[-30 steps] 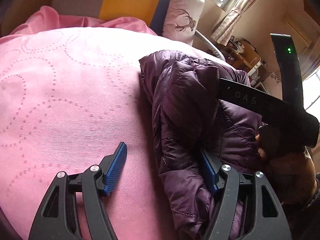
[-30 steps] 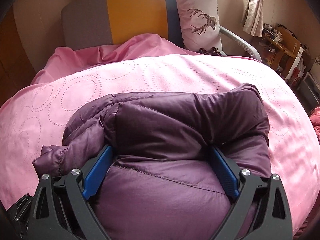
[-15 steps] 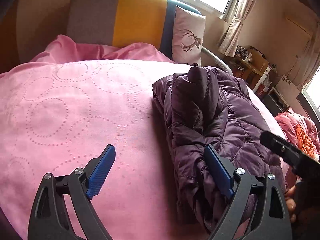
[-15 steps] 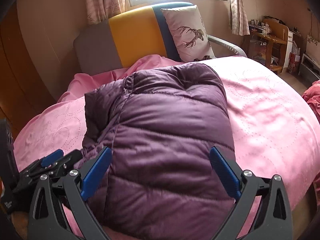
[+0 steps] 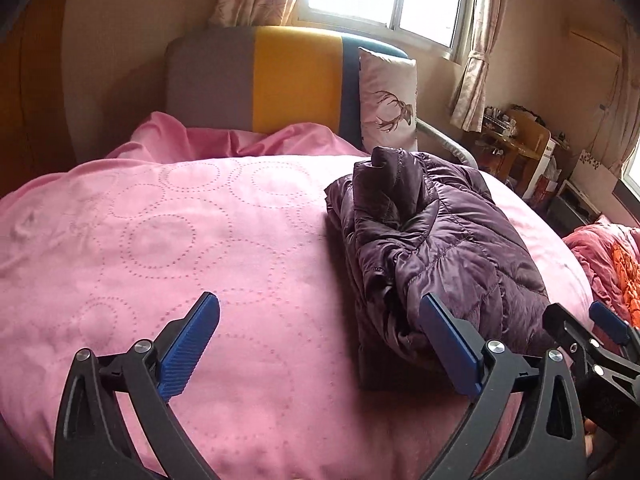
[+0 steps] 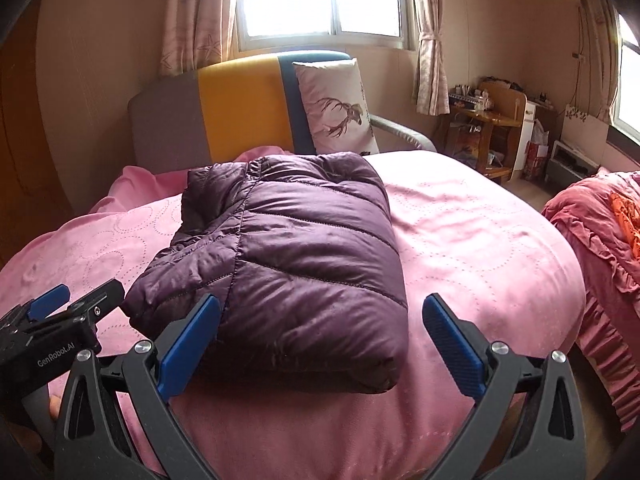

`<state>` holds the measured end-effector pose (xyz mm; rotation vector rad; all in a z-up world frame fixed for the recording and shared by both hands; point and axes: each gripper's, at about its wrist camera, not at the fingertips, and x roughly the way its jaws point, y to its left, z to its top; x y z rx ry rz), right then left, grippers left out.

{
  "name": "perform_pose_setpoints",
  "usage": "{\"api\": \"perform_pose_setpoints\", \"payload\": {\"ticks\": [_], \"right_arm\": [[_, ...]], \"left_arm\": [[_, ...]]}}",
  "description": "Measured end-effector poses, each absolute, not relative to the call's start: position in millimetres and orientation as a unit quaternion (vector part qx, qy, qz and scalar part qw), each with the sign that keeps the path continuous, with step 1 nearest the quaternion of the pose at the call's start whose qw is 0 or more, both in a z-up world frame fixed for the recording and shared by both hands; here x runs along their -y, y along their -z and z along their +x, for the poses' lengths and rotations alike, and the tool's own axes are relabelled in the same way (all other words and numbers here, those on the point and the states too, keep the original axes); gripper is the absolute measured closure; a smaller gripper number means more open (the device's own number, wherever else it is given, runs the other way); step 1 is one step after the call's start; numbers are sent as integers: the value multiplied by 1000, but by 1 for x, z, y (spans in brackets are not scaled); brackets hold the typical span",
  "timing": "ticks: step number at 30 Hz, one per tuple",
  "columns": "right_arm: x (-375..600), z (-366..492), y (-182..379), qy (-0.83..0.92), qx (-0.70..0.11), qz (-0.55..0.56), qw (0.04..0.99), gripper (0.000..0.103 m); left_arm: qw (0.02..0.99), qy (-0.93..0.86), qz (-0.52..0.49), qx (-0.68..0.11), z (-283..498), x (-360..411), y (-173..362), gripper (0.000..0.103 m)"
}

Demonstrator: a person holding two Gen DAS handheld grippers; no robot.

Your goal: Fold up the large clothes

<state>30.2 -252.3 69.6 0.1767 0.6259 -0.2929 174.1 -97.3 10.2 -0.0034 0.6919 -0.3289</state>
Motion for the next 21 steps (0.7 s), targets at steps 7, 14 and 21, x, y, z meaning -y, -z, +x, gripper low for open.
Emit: {"api": "perform_pose_setpoints", "payload": {"ticks": [7, 14, 21], "right_arm": [[251, 12, -76, 181, -288, 92, 936, 2], [256, 7, -69, 190, -310, 109, 925, 2], [255, 3, -70, 209, -315, 106, 920, 2]], "left_arm": [[935, 153, 3, -321, 145, 90, -8, 4], [937, 156, -3, -313, 131, 86, -12, 4], [941, 139, 9, -307, 125, 89, -8, 4]]}}
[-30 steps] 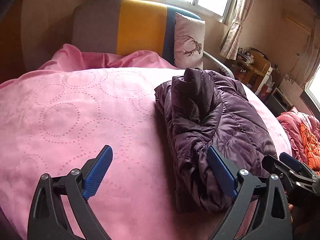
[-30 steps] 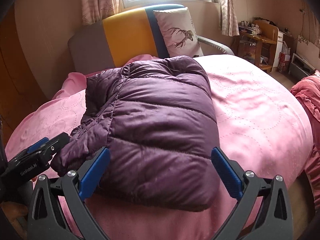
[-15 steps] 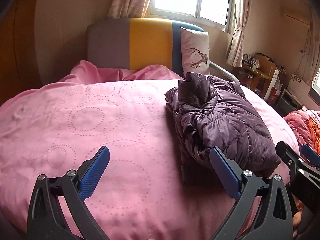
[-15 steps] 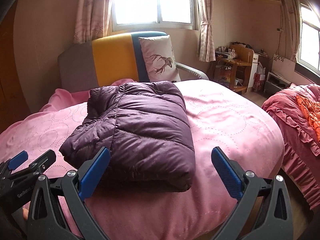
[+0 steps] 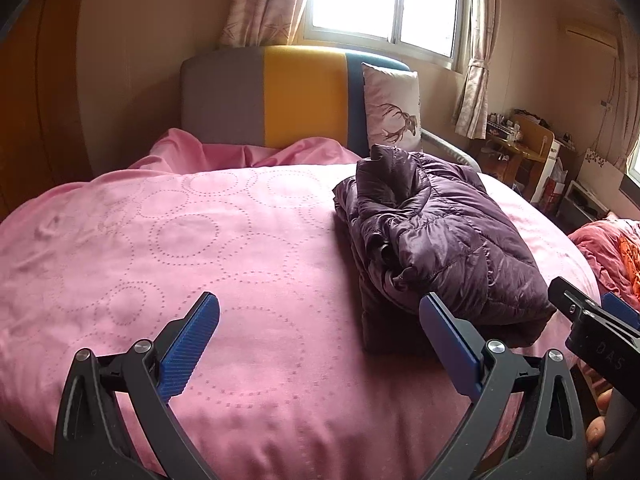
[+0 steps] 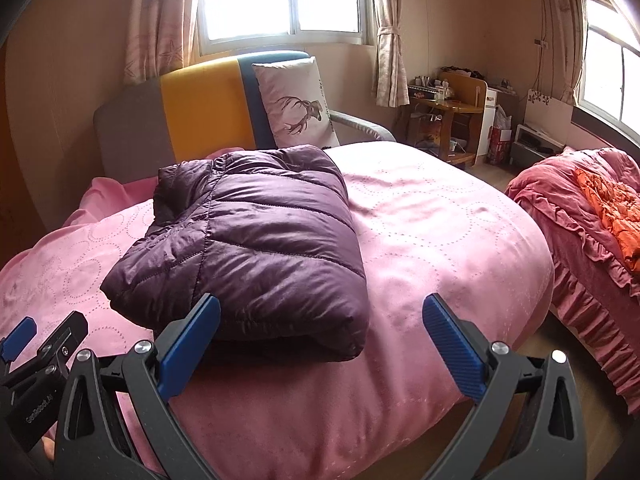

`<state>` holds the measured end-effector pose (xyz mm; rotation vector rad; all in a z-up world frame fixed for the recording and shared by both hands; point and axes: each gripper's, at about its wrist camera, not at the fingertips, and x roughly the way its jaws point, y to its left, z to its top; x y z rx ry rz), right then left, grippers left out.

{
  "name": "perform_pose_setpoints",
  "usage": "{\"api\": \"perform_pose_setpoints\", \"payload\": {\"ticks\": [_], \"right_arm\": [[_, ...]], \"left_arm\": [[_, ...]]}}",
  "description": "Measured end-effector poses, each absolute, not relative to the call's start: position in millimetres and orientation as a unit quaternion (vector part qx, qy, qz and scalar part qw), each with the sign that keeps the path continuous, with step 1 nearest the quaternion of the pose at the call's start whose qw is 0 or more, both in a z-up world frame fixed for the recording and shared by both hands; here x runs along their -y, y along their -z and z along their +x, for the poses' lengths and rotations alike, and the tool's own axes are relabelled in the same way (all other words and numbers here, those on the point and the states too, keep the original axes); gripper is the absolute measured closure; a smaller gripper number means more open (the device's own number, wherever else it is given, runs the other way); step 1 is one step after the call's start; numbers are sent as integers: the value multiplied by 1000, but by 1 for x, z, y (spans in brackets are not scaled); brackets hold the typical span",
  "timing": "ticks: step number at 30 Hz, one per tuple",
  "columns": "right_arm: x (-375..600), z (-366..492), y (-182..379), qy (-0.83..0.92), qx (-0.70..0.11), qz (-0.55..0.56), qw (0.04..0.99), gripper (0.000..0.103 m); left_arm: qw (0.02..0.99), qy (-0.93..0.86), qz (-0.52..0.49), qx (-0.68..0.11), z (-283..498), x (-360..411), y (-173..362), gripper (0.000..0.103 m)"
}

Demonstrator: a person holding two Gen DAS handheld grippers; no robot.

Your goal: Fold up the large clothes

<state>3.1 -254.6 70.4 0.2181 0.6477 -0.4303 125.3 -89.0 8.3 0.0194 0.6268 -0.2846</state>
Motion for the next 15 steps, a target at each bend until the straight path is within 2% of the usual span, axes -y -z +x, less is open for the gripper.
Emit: {"api": "perform_pose_setpoints", "payload": {"ticks": [15], "right_arm": [[240, 1, -66, 199, -307, 71, 928, 2]], "left_arm": [[946, 101, 15, -307, 122, 90, -3, 4]]}}
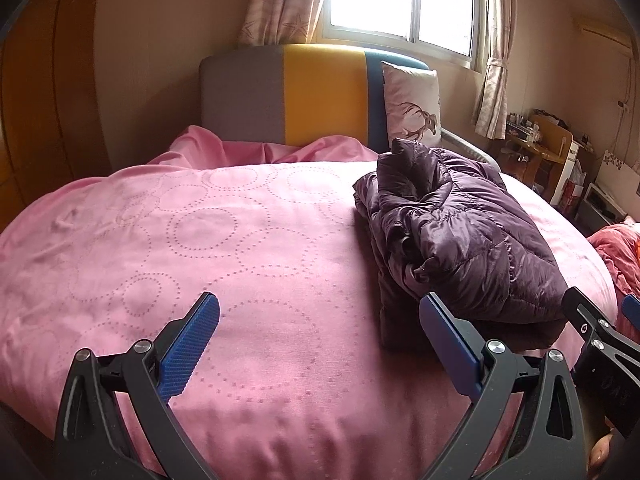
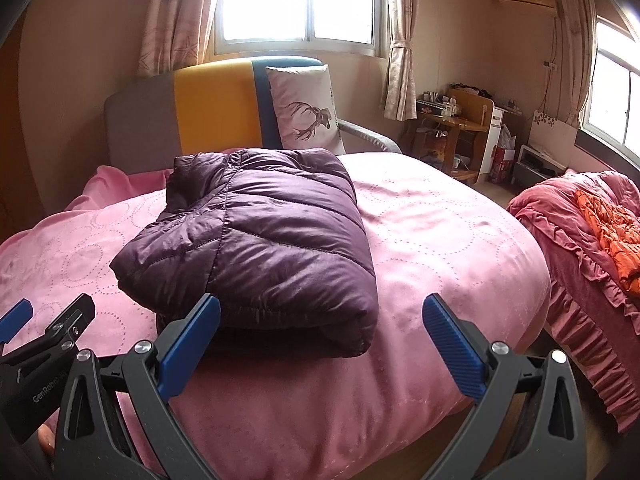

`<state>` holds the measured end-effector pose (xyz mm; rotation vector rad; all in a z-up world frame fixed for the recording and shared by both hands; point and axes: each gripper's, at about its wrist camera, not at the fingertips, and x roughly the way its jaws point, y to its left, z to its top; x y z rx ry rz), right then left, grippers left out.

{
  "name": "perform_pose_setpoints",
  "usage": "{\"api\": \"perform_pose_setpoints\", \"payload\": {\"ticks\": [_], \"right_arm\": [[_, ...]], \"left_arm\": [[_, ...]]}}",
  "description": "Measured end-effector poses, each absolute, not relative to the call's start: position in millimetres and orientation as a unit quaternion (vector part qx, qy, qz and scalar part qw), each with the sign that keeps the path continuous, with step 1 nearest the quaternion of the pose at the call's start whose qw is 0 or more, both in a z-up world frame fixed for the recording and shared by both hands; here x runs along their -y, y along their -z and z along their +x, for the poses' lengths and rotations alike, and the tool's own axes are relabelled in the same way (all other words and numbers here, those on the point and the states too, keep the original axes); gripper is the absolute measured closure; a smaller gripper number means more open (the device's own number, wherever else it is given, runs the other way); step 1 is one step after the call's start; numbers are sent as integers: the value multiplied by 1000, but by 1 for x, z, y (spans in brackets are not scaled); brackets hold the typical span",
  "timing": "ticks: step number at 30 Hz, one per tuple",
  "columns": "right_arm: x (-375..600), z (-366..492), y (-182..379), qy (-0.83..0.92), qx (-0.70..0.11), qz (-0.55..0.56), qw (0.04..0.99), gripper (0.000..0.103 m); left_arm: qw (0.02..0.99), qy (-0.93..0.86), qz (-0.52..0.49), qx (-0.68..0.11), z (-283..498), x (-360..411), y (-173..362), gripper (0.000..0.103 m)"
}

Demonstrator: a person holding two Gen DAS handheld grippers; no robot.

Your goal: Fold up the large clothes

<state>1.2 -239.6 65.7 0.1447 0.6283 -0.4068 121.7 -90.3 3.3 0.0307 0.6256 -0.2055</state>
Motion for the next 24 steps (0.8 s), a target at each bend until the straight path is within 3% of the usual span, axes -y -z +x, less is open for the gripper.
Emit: {"api": "perform_pose_setpoints", "payload": {"ticks": [24], "right_arm": [[233, -1, -60, 196, -308, 78, 928, 2]], "left_arm": [[946, 111, 12, -306, 114, 91, -5, 4]]}}
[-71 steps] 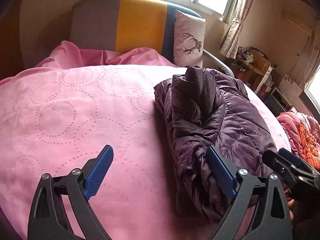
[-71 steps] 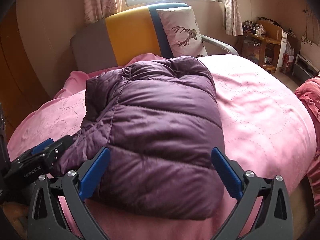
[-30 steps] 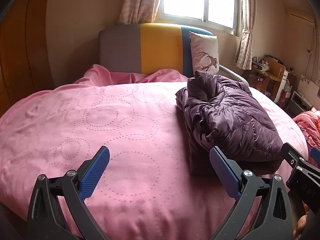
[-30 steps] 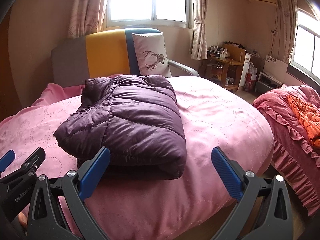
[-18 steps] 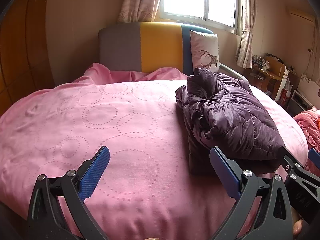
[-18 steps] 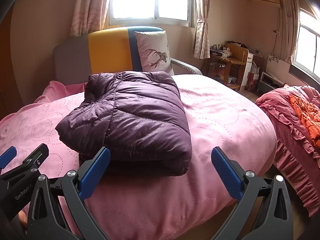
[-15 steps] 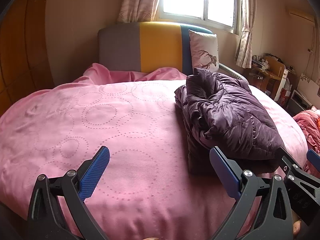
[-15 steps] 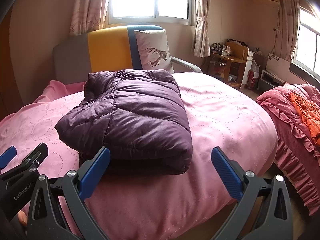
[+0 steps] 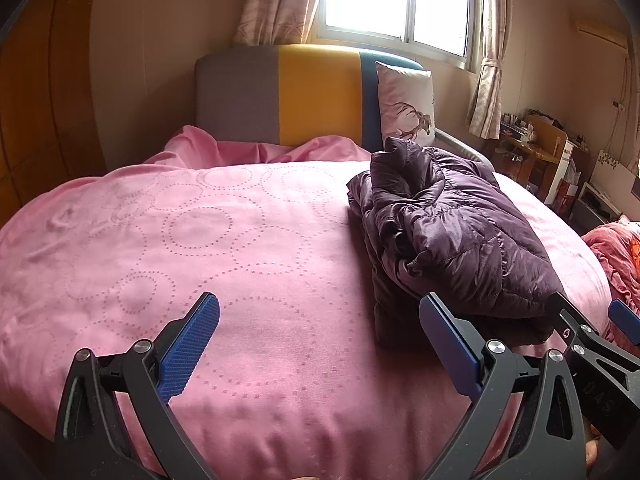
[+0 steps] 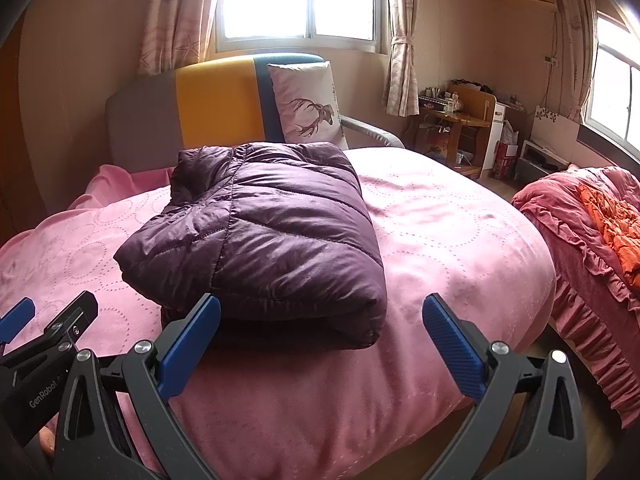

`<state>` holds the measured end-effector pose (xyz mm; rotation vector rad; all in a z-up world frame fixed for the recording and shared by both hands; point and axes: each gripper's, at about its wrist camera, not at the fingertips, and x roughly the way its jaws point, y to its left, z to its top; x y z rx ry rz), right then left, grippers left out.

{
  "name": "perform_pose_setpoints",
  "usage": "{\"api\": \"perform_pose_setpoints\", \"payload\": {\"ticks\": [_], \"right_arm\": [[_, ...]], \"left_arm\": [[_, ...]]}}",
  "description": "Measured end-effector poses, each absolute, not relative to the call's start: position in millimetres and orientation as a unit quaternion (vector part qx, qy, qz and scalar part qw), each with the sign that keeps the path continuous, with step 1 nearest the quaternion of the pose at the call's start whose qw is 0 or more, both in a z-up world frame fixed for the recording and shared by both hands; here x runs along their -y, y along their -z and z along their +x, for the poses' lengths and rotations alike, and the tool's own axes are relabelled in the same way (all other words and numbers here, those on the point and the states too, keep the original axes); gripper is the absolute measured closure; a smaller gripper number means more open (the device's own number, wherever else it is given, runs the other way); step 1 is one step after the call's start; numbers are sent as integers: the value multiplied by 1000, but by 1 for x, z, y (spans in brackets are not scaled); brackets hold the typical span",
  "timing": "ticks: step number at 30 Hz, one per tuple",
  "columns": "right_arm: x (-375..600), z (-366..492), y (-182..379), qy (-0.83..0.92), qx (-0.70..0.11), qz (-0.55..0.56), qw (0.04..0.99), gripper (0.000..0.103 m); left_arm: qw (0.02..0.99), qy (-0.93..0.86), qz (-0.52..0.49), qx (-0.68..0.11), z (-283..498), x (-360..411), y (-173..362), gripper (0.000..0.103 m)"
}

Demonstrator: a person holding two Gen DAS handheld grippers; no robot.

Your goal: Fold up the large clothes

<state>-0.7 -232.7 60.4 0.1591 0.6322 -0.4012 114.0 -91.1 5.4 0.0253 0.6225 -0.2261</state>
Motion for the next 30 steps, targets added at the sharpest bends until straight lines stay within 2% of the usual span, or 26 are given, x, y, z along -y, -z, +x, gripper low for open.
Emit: {"api": "perform_pose_setpoints", "payload": {"ticks": [30], "right_arm": [[231, -1, -59, 186, -312, 80, 928, 2]], "left_arm": [[944, 114, 15, -310, 111, 95, -3, 4]]}}
